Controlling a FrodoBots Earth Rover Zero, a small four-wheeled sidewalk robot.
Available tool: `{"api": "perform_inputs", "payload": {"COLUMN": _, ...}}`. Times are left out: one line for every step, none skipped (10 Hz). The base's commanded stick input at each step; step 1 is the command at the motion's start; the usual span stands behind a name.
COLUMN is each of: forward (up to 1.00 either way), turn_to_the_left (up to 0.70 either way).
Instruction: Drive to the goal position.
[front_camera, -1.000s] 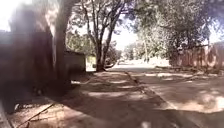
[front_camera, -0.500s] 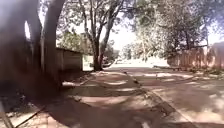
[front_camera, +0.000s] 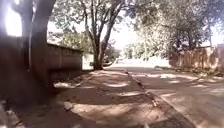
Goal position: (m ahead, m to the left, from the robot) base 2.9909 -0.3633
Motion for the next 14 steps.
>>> {"api": "perform_inputs", "payload": {"forward": 0.70, "turn_to_the_left": 0.00}}
{"api": "perform_inputs", "payload": {"forward": 0.70, "turn_to_the_left": 0.00}}
{"api": "perform_inputs", "payload": {"forward": 0.70, "turn_to_the_left": 0.00}}
{"api": "perform_inputs", "payload": {"forward": 0.68, "turn_to_the_left": 0.00}}
{"api": "perform_inputs", "payload": {"forward": 0.42, "turn_to_the_left": 0.00}}
{"api": "perform_inputs", "payload": {"forward": 0.16, "turn_to_the_left": 0.00}}
{"api": "perform_inputs", "payload": {"forward": 0.00, "turn_to_the_left": 0.00}}
{"api": "perform_inputs", "payload": {"forward": 0.00, "turn_to_the_left": 0.00}}
{"api": "perform_inputs", "payload": {"forward": 0.00, "turn_to_the_left": 0.00}}
{"api": "perform_inputs", "payload": {"forward": 0.00, "turn_to_the_left": 0.00}}
{"api": "perform_inputs", "payload": {"forward": 0.00, "turn_to_the_left": 0.00}}
{"api": "perform_inputs", "payload": {"forward": 0.00, "turn_to_the_left": 0.00}}
{"api": "perform_inputs", "payload": {"forward": 0.00, "turn_to_the_left": 0.00}}
{"api": "perform_inputs", "payload": {"forward": 0.00, "turn_to_the_left": 0.00}}
